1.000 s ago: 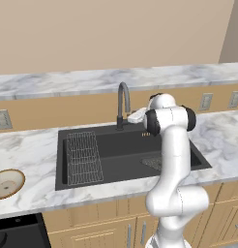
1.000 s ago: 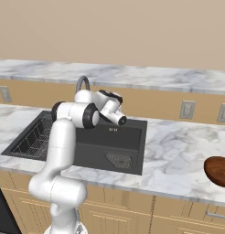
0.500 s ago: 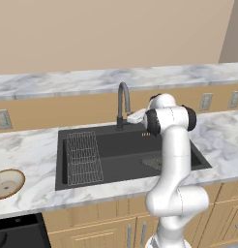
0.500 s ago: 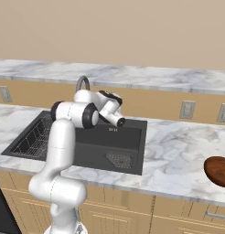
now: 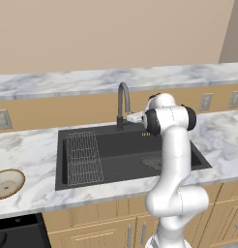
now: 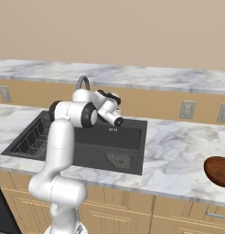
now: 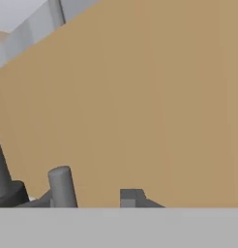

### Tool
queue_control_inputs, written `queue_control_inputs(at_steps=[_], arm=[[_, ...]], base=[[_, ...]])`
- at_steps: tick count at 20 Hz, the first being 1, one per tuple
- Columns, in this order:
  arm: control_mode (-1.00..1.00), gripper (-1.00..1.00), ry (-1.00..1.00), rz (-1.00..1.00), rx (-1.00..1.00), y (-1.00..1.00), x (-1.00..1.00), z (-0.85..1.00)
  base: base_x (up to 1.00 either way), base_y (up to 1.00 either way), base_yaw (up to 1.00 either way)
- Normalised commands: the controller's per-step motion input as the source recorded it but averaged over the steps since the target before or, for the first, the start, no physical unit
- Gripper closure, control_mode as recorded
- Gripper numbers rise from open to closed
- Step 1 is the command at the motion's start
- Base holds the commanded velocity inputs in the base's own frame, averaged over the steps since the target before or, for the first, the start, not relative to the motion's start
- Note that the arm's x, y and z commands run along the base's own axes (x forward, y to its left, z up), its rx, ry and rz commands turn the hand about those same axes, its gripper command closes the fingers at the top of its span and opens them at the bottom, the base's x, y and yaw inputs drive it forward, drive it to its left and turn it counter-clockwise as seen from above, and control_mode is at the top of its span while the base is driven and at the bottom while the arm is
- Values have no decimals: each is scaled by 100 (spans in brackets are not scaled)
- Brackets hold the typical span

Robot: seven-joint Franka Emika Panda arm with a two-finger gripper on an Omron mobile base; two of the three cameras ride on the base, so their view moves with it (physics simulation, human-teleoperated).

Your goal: Rinse each bowl for a few seconds and place them down in the sink or on the counter.

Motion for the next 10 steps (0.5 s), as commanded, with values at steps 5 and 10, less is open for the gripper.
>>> queue_control_inputs(at_steps=[5, 10], arm=[[-100, 100, 7, -5, 7, -51, -1, -6], [-100, 100, 6, -5, 7, -52, -2, -7]], base=[[0, 0, 0], [0, 0, 0]])
